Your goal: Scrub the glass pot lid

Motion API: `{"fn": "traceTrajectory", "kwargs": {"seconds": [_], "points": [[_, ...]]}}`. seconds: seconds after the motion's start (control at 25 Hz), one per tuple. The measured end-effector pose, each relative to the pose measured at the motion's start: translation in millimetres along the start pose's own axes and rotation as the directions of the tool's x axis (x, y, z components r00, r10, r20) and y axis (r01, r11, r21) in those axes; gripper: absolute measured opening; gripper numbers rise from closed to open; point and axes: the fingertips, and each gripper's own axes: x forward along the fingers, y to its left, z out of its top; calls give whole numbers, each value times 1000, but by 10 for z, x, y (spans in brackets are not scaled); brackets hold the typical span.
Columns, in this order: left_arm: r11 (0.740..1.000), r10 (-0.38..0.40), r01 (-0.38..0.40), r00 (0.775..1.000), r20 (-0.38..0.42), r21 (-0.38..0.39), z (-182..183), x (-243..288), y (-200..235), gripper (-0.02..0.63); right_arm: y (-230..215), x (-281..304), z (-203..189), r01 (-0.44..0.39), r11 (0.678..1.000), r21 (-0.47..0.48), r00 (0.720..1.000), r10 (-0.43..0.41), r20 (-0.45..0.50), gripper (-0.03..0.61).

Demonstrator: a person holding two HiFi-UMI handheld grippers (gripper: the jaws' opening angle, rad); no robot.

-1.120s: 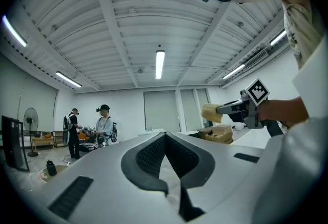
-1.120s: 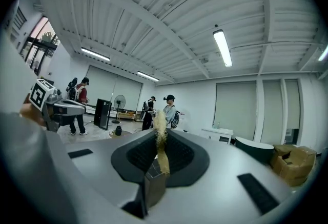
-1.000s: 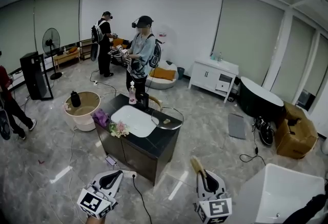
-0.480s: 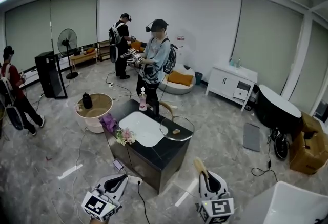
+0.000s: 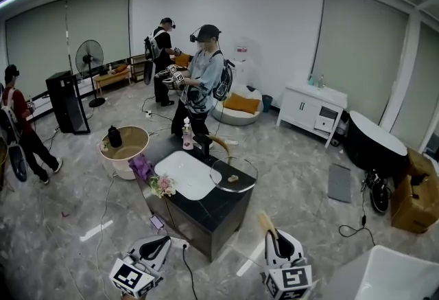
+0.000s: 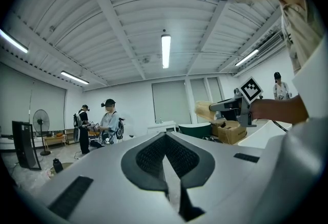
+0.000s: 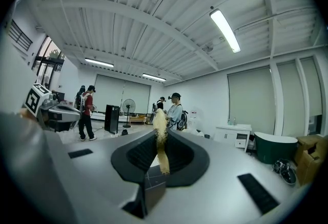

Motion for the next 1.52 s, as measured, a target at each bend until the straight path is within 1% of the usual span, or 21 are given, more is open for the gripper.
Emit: {"fn": "traceTrajectory", "kwargs": {"seconds": [0.24, 0.4, 0.56, 0.8, 0.96, 1.24, 1.4, 1.52], "points": [[1000, -21, 21, 1000, -13, -15, -61, 287, 51, 14, -169, 107, -38, 29, 1000, 3, 999, -28, -25, 44], [997, -66, 66, 998, -8, -26, -139, 631, 125, 14, -309, 227, -157, 55, 998, 4, 996, -55, -67, 44], [992, -125, 125, 992, 4, -36, -226, 1030, 280, 14, -431, 424, -221, 103, 995, -3, 990, -103, -95, 44], [972, -227, 227, 974, 3, -56, -410, 1716, 624, 14, -565, 876, -312, 189, 982, -2, 974, -188, -126, 44], [958, -283, 282, 959, -4, -54, -483, 2151, 900, 14, -643, 1245, -342, 233, 973, 5, 963, -230, -144, 44], [935, -346, 345, 938, -9, -84, -673, 2730, 1340, 14, -714, 1835, -429, 298, 954, 10, 942, -293, -166, 44], [925, -372, 370, 928, -7, -90, -793, 2964, 1670, 14, -649, 2214, -448, 315, 949, 0, 934, -310, -178, 44], [920, -381, 379, 924, -5, -97, -881, 3104, 1829, 14, -640, 2430, -460, 320, 947, -10, 932, -316, -179, 44]]}}
